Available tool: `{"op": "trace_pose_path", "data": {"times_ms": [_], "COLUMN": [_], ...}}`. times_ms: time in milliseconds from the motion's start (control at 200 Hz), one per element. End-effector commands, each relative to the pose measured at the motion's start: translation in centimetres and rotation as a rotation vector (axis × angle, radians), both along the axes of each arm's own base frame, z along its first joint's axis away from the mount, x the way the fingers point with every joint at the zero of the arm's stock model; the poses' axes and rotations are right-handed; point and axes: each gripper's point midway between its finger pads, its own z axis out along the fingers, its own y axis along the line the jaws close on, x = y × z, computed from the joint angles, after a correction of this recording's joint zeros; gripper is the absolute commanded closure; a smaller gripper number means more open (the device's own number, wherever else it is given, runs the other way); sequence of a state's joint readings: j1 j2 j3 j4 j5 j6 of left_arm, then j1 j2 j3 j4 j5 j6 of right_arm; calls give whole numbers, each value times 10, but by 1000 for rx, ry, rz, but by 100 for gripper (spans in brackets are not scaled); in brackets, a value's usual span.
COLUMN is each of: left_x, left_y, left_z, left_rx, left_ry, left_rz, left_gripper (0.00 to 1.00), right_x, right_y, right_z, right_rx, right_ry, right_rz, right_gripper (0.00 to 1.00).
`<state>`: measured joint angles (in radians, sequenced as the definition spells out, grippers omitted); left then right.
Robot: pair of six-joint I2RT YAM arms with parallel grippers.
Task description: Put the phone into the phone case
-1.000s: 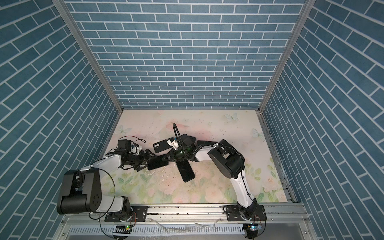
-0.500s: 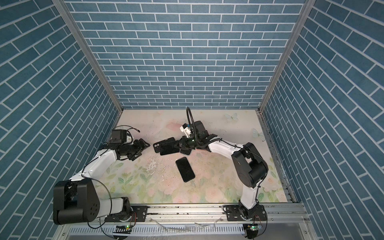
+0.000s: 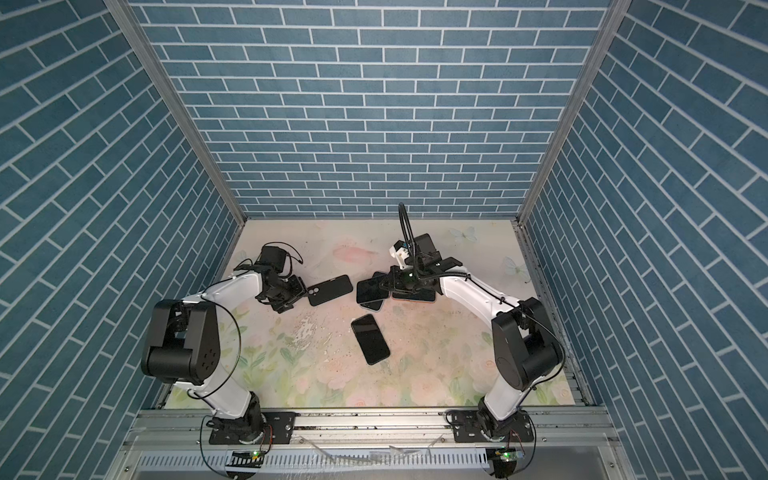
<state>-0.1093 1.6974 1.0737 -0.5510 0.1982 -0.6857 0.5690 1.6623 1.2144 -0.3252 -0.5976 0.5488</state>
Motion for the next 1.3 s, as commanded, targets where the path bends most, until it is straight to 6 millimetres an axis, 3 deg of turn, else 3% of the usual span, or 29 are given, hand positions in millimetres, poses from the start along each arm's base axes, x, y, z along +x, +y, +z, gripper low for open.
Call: {"op": "trace_pose_path", "data": {"times_ms": [0,290,695,850,1170,1295], "left_x": [-1,-2,-16,-28,-72,-83], "left_y": [7,-3,0,3,3,0], "left_z": [-7,-32,-40,-36,-23,-23], "left_rx": [143,218,269,279,249,220], "left_ry": [66,153,179,186,183,182], "left_rz": [-27,-90,-135,-174,-214,-211], "left_gripper": [39,55,88,92,93,87], "right_x": [6,10,9,8,7,2], "right_y": [4,-3,-8,-8,0,9], "right_z": [27,30,35,35,35,31], "right_rx": [41,50,59,63,120,137], "right_ry": [-77,-84,-90,-81,-35,-9], "right_rz": [27,9,-6,-9,-15,6], "right_gripper": [100,100,100,100,100,100]}}
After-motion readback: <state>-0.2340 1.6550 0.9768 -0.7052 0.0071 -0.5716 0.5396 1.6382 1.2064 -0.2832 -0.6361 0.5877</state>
